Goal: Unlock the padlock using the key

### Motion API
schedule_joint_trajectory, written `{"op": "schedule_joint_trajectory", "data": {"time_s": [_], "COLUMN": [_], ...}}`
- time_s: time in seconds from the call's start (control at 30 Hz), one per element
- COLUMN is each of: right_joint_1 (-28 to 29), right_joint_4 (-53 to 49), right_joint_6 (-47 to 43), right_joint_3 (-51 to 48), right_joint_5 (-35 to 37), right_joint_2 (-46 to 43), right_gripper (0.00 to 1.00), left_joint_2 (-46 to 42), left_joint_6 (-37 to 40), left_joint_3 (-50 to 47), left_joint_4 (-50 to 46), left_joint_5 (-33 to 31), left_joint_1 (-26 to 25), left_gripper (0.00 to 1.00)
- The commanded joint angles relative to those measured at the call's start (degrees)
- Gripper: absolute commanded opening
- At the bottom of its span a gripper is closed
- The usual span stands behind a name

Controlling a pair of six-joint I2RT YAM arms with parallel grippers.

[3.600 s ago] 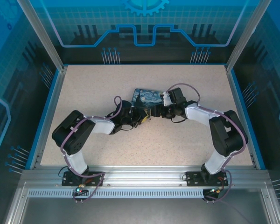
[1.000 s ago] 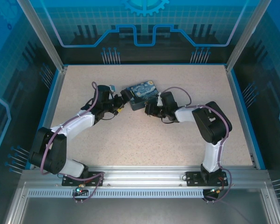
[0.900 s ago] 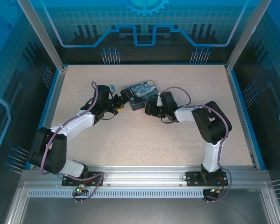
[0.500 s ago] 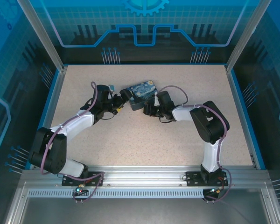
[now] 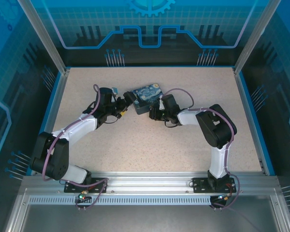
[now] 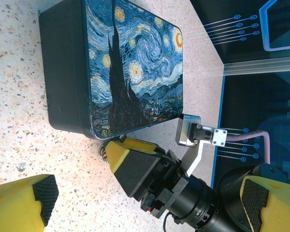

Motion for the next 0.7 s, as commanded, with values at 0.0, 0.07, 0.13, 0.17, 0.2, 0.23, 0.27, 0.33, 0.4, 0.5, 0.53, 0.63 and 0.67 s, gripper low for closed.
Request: {"op": "schedule_joint_trajectory", "data": {"time_s": [0.0,0.07,0.13,0.17,0.2,0.23,0.27,0.33,0.4,0.5,0.53,0.63,0.67], "right_joint_1": [1.4,1.3,1.2,1.2,1.2,1.1,1.0,0.8,0.5,0.3,0.3,0.1,0.2], "right_joint_4": [-2.5,-2.6,-2.8,-2.9,-3.0,-3.1,-3.4,-4.3,-5.1,-6.7,-7.6,-10.8,-11.6], "right_joint_6": [-0.8,-0.8,-0.9,-0.9,-1.0,-1.0,-0.9,-0.8,-0.2,0.5,0.7,1.7,2.1], "right_joint_3": [-0.4,-0.5,-0.6,-0.7,-0.7,-0.8,-0.8,-0.8,-0.8,-0.6,-0.3,0.5,0.7], "right_joint_5": [0.5,0.5,0.6,0.7,0.6,0.5,0.5,0.5,0.5,0.6,0.6,0.9,0.9], "right_joint_2": [1.9,1.7,1.4,1.2,1.0,0.8,0.5,-0.2,-0.9,-1.8,-2.0,-2.7,-3.1], "right_gripper": [0.26,0.22,0.16,0.13,0.10,0.08,0.05,0.01,0.00,0.00,0.00,0.00,0.00], "left_joint_2": [0.1,0.1,0.1,0.0,0.0,-0.1,-0.1,-0.3,-0.7,-1.3,-1.4,-1.7,-1.8], "left_joint_6": [-0.4,-0.4,-0.4,-0.3,-0.2,-0.1,0.0,0.9,2.1,4.5,5.4,8.2,9.4], "left_joint_3": [0.8,0.7,0.7,0.7,0.7,0.8,0.8,1.1,1.5,2.5,2.9,4.7,5.2], "left_joint_4": [0.9,1.0,0.9,0.9,0.7,0.6,0.2,-0.7,-2.2,-5.0,-6.0,-9.7,-10.9], "left_joint_5": [1.5,1.5,1.4,1.4,1.3,1.2,1.0,0.2,-1.2,-3.6,-4.6,-7.7,-8.9], "left_joint_1": [0.9,0.9,0.9,0.9,0.9,0.9,1.0,1.0,1.0,1.0,0.9,0.8,0.7], "left_gripper": [0.99,0.99,0.99,0.99,0.99,0.99,0.99,0.99,0.99,0.99,0.99,0.99,0.99]}}
